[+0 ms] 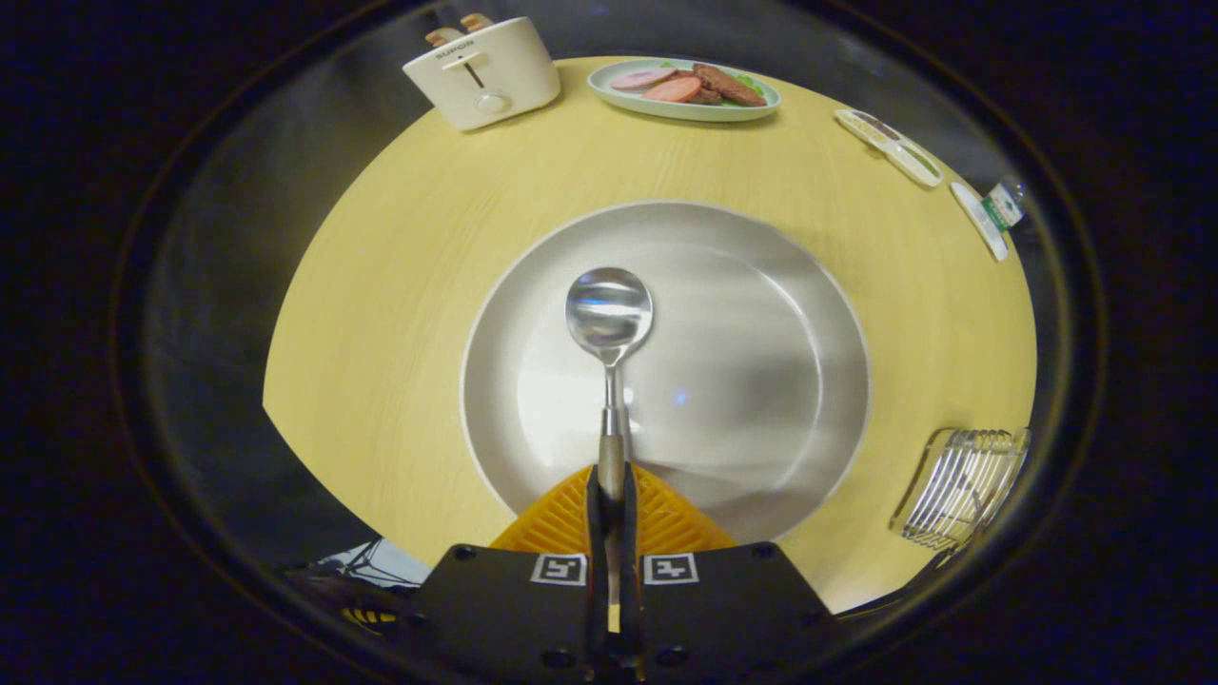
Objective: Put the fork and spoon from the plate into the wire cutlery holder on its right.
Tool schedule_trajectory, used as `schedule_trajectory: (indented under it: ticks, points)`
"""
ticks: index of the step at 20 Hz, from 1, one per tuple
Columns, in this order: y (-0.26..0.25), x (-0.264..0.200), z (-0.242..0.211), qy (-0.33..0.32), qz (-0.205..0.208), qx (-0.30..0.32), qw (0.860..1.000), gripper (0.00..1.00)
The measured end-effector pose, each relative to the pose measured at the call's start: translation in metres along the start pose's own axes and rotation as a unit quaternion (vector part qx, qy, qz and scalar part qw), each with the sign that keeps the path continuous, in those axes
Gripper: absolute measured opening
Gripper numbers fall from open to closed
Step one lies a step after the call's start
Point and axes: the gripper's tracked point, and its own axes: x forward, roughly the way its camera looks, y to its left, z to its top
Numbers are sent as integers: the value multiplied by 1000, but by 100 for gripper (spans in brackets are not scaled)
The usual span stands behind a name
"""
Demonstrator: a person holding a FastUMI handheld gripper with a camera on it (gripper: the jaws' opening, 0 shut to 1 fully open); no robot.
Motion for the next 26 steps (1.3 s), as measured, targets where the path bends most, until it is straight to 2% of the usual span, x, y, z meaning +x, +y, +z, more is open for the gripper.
schedule_trajectory:
  ticks: [1, 10, 14, 19, 21, 26]
  points:
    - [-6, -4, 0, -3, -6, 1, 1000, 8]
    - [-68, -78, -12, -38, -27, 43, 998, 8]
    - [-107, -120, -13, -67, -36, 79, 994, 8]
    - [-166, -154, -43, -51, -61, 120, 990, 8]
    - [-188, -160, -56, -34, -81, 119, 989, 8]
    - [-211, -161, -87, 6, -101, 113, 988, 8]
